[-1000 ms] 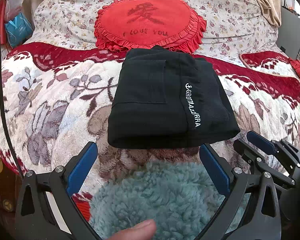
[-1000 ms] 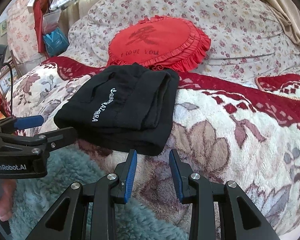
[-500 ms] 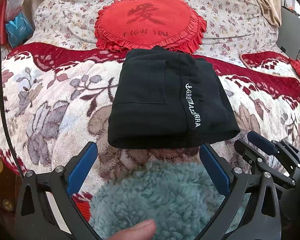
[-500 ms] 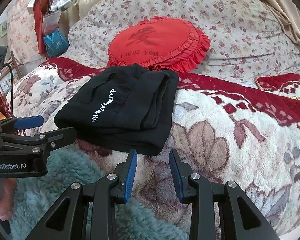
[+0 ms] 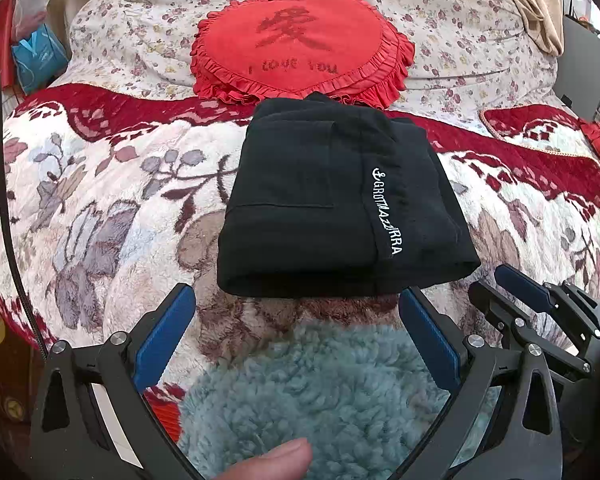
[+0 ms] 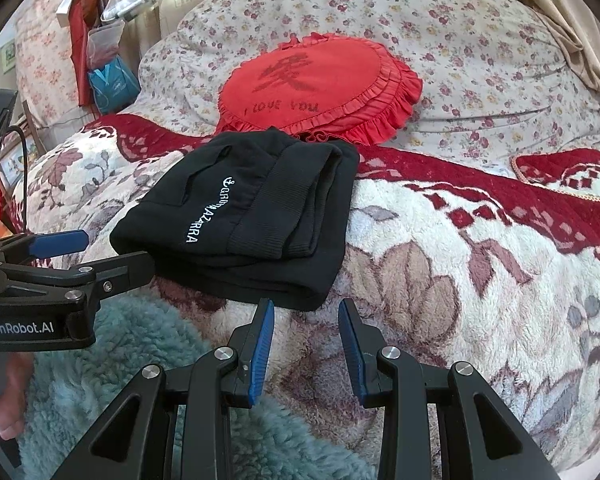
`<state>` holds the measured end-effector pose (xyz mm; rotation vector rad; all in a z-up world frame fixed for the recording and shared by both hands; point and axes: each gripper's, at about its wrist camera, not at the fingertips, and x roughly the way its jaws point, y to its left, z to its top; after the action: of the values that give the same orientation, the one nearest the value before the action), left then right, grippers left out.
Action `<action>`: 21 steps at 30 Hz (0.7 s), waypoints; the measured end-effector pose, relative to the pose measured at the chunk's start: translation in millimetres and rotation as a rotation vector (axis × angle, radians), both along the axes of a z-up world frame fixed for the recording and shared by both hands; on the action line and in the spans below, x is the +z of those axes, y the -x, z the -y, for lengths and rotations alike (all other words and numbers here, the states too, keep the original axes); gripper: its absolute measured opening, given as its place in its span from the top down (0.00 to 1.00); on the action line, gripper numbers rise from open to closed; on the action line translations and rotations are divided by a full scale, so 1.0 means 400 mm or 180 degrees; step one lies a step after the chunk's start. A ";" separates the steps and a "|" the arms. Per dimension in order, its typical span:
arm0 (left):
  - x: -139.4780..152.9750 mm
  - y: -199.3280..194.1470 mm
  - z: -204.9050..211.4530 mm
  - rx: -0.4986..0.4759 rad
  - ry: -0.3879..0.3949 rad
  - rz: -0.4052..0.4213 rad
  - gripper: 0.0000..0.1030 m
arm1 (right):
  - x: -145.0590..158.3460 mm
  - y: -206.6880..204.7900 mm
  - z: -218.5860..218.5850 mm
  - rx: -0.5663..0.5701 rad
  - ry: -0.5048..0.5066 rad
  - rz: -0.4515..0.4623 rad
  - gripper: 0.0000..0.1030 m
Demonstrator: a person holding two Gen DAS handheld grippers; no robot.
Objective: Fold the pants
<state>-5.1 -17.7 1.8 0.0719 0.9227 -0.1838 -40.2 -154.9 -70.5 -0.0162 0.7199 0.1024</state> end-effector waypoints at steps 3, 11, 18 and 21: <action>0.000 0.000 0.000 0.0000 0.0004 -0.0002 0.01 | 0.000 -0.001 -0.001 -0.0001 0.0000 0.0003 0.69; -0.001 0.000 -0.001 -0.0001 0.0005 -0.0001 0.01 | 0.001 0.001 -0.002 0.0010 0.0004 0.0007 0.69; -0.001 0.000 -0.002 -0.0003 0.0005 -0.0002 0.01 | 0.001 0.002 -0.003 0.0015 0.0009 0.0007 0.69; -0.001 -0.001 -0.002 -0.0004 0.0006 -0.0002 0.01 | 0.002 0.002 -0.005 0.0016 0.0009 0.0004 0.69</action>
<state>-4.9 -16.9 1.5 0.0708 0.9231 -0.1858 -41.0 -153.0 -69.5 -0.0209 0.7190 0.1062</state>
